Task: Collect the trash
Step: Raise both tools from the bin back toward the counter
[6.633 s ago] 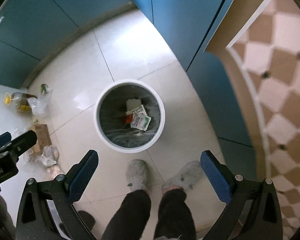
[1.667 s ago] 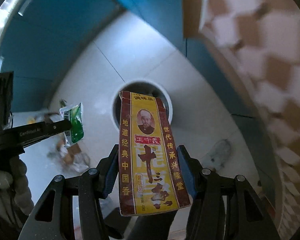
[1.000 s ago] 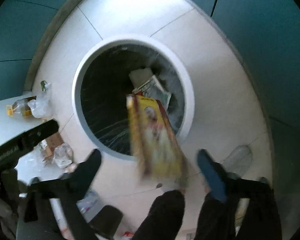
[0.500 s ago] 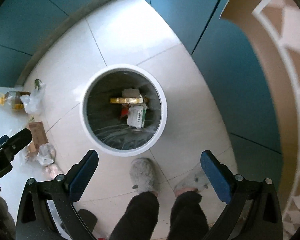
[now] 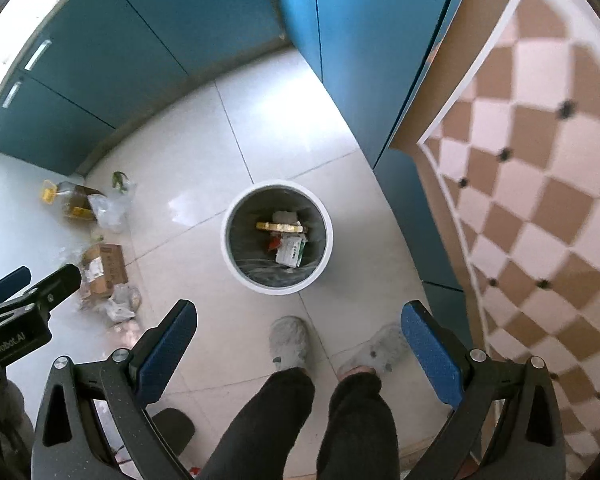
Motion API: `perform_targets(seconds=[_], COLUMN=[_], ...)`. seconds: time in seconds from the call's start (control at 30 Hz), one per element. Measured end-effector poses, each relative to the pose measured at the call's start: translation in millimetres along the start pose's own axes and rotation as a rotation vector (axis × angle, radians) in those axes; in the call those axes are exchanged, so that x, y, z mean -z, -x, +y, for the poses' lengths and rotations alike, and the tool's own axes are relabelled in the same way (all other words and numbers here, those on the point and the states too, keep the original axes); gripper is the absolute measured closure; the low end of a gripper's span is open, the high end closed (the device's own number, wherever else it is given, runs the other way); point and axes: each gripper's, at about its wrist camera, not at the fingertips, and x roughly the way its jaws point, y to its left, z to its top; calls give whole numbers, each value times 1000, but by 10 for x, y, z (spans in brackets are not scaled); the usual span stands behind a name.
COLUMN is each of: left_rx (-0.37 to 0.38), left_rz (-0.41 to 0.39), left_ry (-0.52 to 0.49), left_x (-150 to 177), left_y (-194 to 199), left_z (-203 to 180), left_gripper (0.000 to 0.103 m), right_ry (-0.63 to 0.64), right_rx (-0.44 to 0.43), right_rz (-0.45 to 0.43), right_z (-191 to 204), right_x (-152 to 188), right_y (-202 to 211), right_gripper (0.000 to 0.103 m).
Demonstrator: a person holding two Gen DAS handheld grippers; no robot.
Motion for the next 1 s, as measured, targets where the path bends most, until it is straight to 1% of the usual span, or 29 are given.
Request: perform_targets(seconds=[0.23, 0.33, 0.4, 0.47, 0.63, 0.73, 0.83, 0.9, 1.0], left_rx=[33, 22, -7, -29, -24, 22, 63, 88, 129], left_rz=[-65, -91, -112, -145, -256, -328, -378, -398, -389], left_ry=[3, -10, -21, -40, -92, -138, -227, -301, -413], left_x=[171, 236, 263, 261, 120, 10, -59, -54, 17], left_y=[856, 1145, 1341, 1519, 1938, 2183, 2368, 2473, 2575], left_z=[52, 39, 10, -40, -343, -722, -1284, -1785, -2557], left_gripper=[0, 0, 0, 0, 0, 0, 0, 0, 0], right_ry=[14, 19, 14, 1, -66, -151, -242, -311, -452], right_rx=[-26, -47, -71, -95, -158, -190, -181, -165, -131], right_rz=[-42, -70, -84, -101, -159, -202, -253, -283, -329], right_z=[80, 121, 132, 134, -45, -394, -877, -1235, -1943], right_x=[204, 311, 369, 421, 487, 540, 644, 746, 1042], right_y=[974, 1424, 1649, 1824, 2234, 2479, 2713, 2838, 3057], right_gripper=[0, 0, 0, 0, 0, 0, 0, 0, 0])
